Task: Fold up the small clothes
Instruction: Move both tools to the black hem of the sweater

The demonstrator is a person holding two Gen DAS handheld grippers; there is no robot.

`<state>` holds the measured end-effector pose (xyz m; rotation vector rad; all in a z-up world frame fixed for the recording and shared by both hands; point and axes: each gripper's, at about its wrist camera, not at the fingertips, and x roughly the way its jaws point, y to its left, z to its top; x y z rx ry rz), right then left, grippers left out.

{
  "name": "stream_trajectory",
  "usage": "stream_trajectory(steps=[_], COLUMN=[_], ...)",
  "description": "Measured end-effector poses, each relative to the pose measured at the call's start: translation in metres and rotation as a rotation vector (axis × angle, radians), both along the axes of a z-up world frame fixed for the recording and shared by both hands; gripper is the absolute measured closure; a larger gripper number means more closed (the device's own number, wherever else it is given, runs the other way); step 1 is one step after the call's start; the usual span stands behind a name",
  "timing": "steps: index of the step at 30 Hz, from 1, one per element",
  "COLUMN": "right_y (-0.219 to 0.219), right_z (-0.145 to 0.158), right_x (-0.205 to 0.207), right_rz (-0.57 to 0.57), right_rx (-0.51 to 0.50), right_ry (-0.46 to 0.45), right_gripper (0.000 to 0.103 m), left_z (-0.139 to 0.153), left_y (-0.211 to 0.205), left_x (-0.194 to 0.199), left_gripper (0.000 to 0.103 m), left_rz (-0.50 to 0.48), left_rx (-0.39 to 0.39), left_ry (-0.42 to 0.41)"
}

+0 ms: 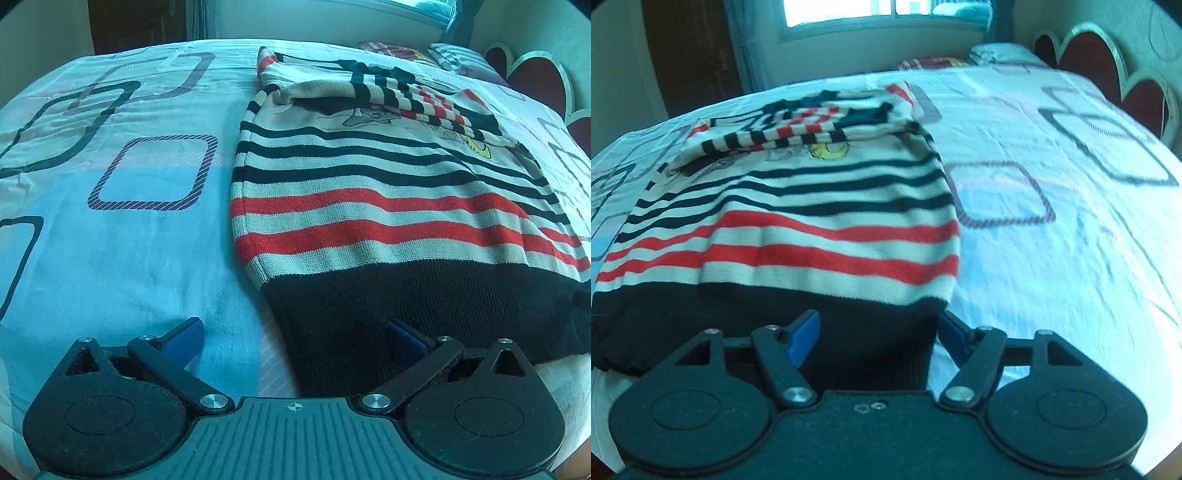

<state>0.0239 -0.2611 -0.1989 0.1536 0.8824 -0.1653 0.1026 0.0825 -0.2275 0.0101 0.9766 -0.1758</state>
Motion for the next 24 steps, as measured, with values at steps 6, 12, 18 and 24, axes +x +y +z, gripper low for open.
stream_trajectory(steps=[6, 12, 18, 24], right_y=[0.011, 0.008, 0.008, 0.005], right_z=[-0.012, -0.011, -0.011, -0.005], right_x=[0.003, 0.003, -0.002, -0.007], right_rz=[0.05, 0.057, 0.071, 0.066], right_rx=[-0.02, -0.005, -0.011, -0.005], right_ry=[0.048, 0.05, 0.023, 0.01], right_gripper=[0.001, 0.001, 0.001, 0.019], left_z=[-0.001, -0.001, 0.0, 0.005], left_y=[0.001, 0.002, 0.008, 0.015], left_x=[-0.001, -0.004, -0.014, -0.021], left_gripper=[0.0, 0.0, 0.0, 0.002], left_rz=[0.005, -0.005, -0.019, -0.018], left_rx=[-0.005, -0.009, -0.036, -0.146], left_ry=[0.011, 0.019, -0.002, 0.009])
